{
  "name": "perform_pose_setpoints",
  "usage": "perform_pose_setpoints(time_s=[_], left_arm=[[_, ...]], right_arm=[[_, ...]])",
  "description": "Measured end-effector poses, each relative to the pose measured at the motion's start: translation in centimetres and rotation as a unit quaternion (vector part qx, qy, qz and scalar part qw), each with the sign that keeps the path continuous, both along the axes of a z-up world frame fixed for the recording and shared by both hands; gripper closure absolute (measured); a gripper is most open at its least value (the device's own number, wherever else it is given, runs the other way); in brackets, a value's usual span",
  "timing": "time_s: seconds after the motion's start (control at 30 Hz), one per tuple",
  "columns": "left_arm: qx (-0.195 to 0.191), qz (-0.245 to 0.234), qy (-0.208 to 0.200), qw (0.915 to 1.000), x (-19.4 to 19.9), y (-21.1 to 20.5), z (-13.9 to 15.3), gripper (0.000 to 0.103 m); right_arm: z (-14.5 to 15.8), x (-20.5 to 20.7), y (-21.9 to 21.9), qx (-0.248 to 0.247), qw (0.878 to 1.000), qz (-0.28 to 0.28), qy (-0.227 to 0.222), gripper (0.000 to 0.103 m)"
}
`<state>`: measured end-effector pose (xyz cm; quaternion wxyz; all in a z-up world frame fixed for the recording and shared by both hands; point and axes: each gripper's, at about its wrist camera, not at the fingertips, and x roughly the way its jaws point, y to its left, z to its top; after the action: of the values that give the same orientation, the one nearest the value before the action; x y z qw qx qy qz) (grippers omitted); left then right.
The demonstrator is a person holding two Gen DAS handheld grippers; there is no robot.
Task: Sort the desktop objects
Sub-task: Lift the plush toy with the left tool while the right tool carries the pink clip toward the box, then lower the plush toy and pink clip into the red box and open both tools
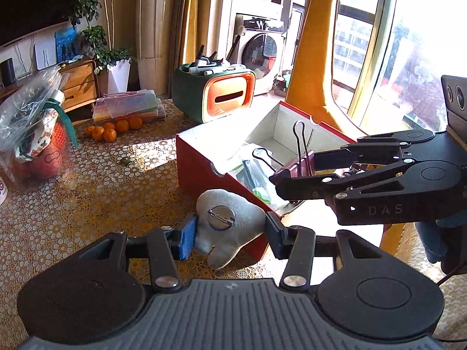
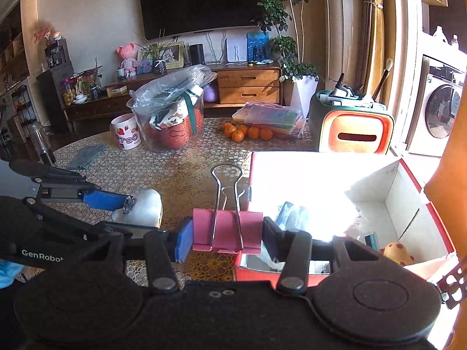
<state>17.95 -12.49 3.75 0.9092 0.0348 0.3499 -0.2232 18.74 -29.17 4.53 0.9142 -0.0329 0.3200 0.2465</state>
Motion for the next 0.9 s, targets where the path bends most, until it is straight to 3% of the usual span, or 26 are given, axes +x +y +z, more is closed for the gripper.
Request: perform_pose_setpoints(time_s=[0.47,0.9], left_arm=[[0.013,-0.043,-0.01,0.9989,3.3,-7.0,0.7,0.055],[0.032,-0.058,0.009,0.9977,8.5,-12.2,-2.6,0.055]], right_arm=[[0.6,3.8,-6.7,0.01,0.999,-0.051,-0.012,0.054],[-3.5,8.7,-11.1,-0.03,0.992,-0.118,0.031,0.054]])
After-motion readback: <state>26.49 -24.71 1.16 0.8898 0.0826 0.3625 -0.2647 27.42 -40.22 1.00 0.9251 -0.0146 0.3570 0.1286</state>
